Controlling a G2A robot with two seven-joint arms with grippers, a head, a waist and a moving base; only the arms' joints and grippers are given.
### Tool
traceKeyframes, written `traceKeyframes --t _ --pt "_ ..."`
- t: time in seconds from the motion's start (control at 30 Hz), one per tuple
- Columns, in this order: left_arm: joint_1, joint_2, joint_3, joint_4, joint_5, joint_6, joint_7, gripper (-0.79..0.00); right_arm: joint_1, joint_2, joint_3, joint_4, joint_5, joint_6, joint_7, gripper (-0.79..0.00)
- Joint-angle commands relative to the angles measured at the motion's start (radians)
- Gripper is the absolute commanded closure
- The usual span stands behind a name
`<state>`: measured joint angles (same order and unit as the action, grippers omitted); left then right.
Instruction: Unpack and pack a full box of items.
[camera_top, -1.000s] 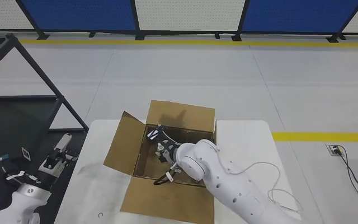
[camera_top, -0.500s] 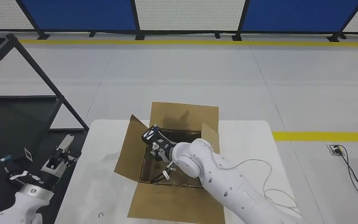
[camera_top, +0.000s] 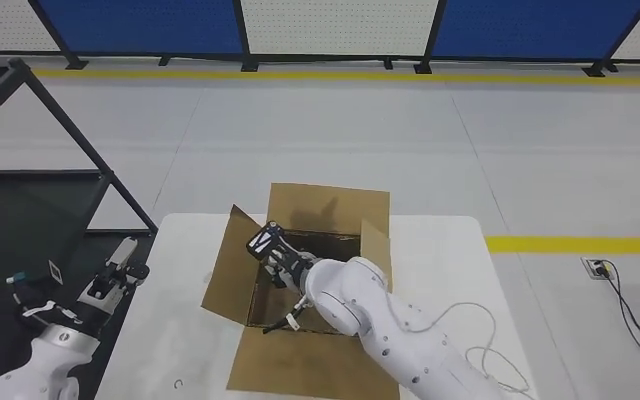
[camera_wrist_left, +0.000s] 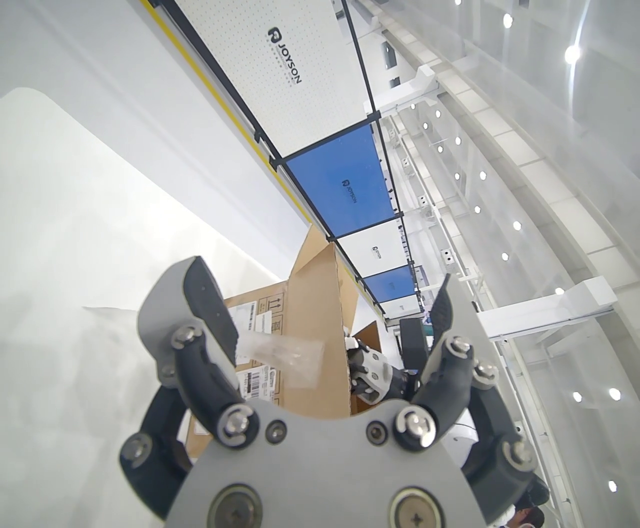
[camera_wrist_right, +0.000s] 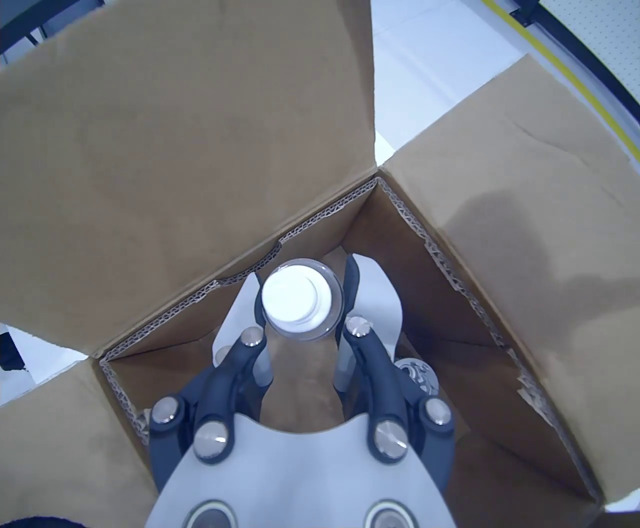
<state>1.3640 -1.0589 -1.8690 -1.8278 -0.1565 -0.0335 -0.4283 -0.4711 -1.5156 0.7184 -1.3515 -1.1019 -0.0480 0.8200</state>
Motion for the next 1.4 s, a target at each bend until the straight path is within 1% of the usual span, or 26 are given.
traceKeyframes --t 0.0,0.2,0.27,0.33,0.53,0.87,1.03,1.2,1.37 --pt "-0.002 0.000 0.002 0.001 0.001 0.001 -0.002 -0.785 -0.027 0.010 0.024 -0.063 -0.028 0.009 0.028 0.000" --pt "-0.007 0.001 0.005 0.006 0.003 0.002 -0.005 -0.785 -0.117 0.035 0.089 -0.230 -0.088 0.005 0.090 0.000" --pt "-0.009 0.001 0.006 0.006 0.002 0.003 -0.005 -0.785 -0.135 0.039 0.099 -0.252 -0.104 -0.005 0.107 0.000" --pt "-0.012 0.002 0.007 0.007 0.001 0.002 -0.005 -0.785 -0.142 0.039 0.099 -0.246 -0.103 -0.012 0.126 0.000" --pt "-0.015 0.002 0.007 0.010 0.000 0.003 -0.005 -0.785 -0.097 0.013 0.053 -0.133 -0.052 -0.023 0.149 0.000" --pt "-0.017 0.003 0.007 0.012 -0.002 0.006 -0.006 -0.785 -0.021 -0.038 -0.016 0.046 -0.024 0.016 0.134 0.000" --pt "-0.018 0.004 0.008 0.013 -0.001 0.005 -0.008 -0.785 0.015 -0.064 -0.040 0.129 0.004 0.016 0.120 0.000" --pt "-0.019 0.004 0.008 0.014 -0.002 0.006 -0.006 -0.785 0.042 -0.087 -0.056 0.190 0.022 0.011 0.108 0.000" --pt "-0.019 0.005 0.008 0.015 -0.002 0.005 -0.006 -0.785 0.059 -0.105 -0.069 0.234 0.012 0.028 0.106 0.000"
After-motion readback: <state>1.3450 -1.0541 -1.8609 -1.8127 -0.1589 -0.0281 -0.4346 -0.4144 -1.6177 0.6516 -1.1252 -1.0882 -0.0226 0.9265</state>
